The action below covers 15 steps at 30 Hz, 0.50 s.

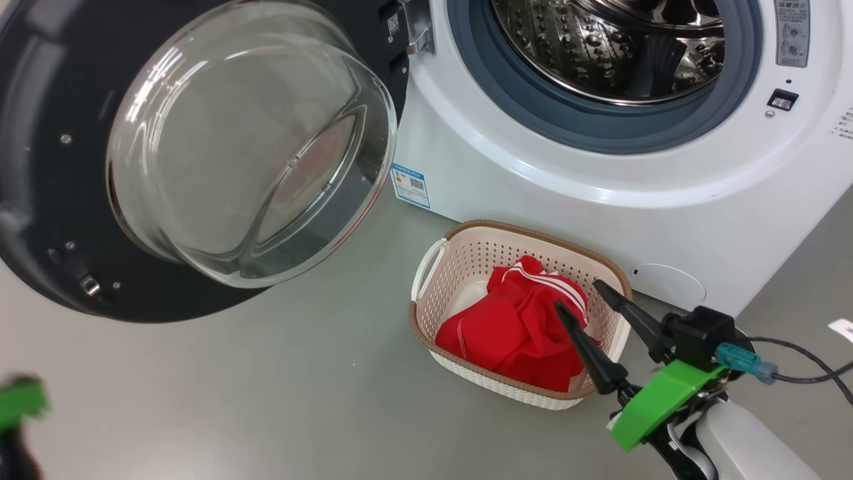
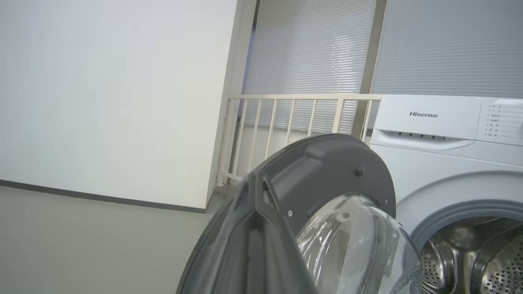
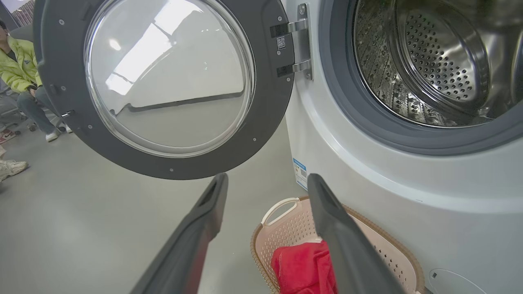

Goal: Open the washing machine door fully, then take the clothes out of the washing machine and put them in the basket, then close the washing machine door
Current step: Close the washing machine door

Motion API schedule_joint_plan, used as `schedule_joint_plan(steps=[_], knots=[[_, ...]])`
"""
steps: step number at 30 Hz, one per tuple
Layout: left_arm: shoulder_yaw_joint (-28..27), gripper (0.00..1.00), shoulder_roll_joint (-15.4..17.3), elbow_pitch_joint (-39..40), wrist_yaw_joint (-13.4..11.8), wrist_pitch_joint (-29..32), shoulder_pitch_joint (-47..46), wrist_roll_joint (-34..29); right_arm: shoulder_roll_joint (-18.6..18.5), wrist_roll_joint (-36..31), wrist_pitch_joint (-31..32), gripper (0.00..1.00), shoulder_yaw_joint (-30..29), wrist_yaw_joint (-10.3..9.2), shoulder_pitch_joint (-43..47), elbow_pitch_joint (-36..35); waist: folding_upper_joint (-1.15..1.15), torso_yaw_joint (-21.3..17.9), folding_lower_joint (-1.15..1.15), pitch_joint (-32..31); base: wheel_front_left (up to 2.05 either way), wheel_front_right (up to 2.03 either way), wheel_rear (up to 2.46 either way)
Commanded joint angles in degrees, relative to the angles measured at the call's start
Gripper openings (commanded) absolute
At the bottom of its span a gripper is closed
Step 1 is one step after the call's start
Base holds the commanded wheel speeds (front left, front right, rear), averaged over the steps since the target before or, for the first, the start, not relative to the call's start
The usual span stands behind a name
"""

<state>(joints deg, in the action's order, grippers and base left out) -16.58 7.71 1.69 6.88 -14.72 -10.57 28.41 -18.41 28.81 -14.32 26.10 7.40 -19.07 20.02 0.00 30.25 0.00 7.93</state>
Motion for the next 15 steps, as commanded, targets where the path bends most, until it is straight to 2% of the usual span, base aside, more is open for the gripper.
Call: schedule_joint_plan(steps=[1, 5, 8, 13, 15], knots=[[-2.2, 0.00, 3.0, 1.1, 0.4, -0.3, -3.1, 1.1, -0.2, -0.3, -0.7, 1.00, 0.5, 0.09, 1.1, -1.4, 0.00, -0.1, 0.00, 0.2, 0.00, 0.00, 0.00], [-2.2, 0.00, 10.2, -4.7, 0.6, -0.3, -12.4, 7.8, -0.5, -0.9, -0.7, 1.00, -0.9, 0.09, 1.8, -1.8, 0.00, -0.2, 0.00, 0.8, 0.00, 0.00, 0.00], [-2.1, 0.00, 14.8, -10.8, 0.6, 1.0, -19.3, 15.2, -0.7, -1.2, -0.7, 1.00, -1.6, 0.09, 2.3, -2.2, 0.00, -0.4, 0.00, 1.3, 0.00, 0.00, 0.00], [-2.4, 0.00, 21.7, -24.6, 0.6, 6.9, -28.6, 27.3, -1.0, -1.6, -0.7, 1.00, -1.7, 0.09, 2.1, -2.6, 0.00, -1.1, 0.00, 2.7, 0.00, 0.00, 0.00], [-1.7, 0.00, 23.5, -30.7, 0.6, 11.0, -31.8, 31.3, -1.2, -1.7, -0.7, 1.00, -1.7, 0.09, 2.0, -2.7, 0.00, -1.2, 0.00, 3.0, 0.00, 0.00, 0.00]])
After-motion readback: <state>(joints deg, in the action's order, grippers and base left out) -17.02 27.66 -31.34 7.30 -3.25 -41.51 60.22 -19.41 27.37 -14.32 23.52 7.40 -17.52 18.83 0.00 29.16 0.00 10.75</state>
